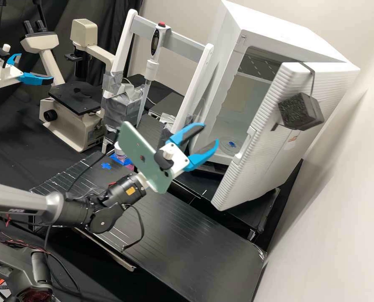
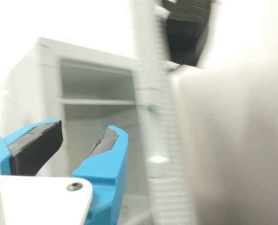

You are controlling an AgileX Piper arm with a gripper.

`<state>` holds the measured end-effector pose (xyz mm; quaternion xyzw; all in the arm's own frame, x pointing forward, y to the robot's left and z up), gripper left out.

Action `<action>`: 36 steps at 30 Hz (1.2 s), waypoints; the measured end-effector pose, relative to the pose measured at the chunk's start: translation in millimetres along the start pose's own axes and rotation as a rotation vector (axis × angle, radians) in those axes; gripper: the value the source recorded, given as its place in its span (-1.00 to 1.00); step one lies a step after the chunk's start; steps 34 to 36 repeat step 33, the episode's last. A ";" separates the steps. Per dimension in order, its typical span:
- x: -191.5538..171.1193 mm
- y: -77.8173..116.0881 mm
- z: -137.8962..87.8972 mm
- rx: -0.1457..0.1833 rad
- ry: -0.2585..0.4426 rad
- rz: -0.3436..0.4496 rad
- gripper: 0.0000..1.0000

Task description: Open the door

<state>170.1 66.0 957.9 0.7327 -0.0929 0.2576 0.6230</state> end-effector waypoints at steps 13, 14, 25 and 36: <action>-14.6 -60.5 -17.5 0.017 0.067 -0.188 1.00; -15.7 -65.5 -17.6 0.012 0.068 -0.194 1.00; -18.1 -108.2 -3.0 0.061 0.093 -0.269 1.00; -17.7 -119.0 4.6 0.047 0.049 -0.289 1.00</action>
